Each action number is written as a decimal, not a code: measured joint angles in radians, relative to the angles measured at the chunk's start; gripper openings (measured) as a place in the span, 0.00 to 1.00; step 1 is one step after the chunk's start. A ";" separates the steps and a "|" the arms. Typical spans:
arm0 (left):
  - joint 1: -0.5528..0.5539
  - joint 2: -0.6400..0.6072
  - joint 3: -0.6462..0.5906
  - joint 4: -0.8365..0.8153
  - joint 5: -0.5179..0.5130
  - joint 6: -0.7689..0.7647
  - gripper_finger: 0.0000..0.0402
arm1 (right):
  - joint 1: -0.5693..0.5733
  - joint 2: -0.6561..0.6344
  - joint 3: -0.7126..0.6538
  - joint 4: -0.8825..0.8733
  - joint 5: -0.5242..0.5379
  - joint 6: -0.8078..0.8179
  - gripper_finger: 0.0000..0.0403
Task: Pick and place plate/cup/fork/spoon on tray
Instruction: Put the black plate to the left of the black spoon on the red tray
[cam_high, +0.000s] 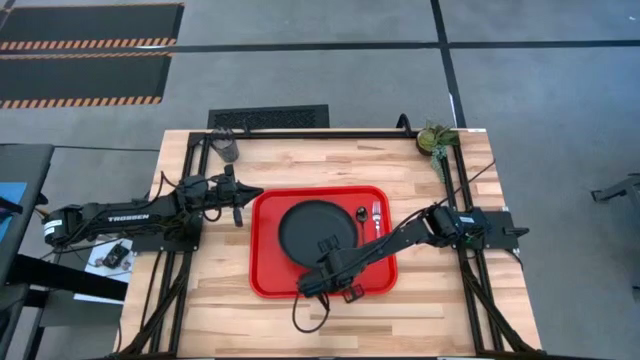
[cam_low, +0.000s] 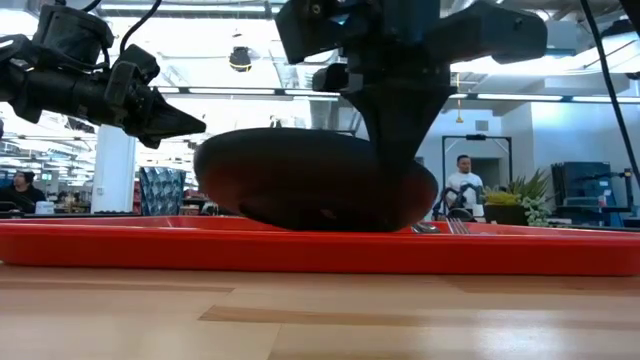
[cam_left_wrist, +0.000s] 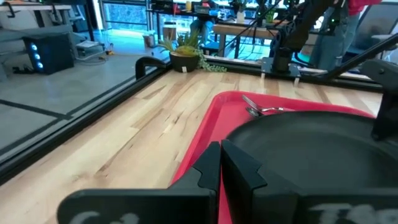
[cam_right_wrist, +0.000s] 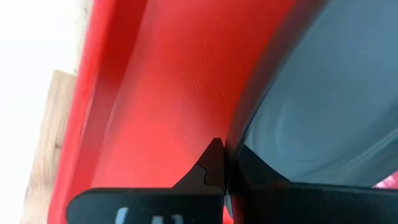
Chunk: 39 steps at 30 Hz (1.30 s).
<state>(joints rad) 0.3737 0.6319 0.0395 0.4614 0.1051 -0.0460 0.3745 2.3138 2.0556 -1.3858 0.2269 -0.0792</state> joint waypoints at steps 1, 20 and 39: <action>0.000 0.000 0.000 -0.001 0.000 0.000 0.00 | 0.000 0.000 0.000 0.001 -0.004 -0.001 0.03; 0.000 0.000 0.000 -0.039 0.000 -0.002 0.00 | -0.032 0.000 0.000 0.091 -0.154 0.047 0.04; 0.000 0.000 0.000 -0.052 0.000 -0.003 0.00 | -0.068 -0.001 0.000 0.139 -0.200 0.075 0.11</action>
<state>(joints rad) 0.3740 0.6320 0.0395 0.4095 0.1051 -0.0490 0.3067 2.3132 2.0556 -1.2471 0.0266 -0.0045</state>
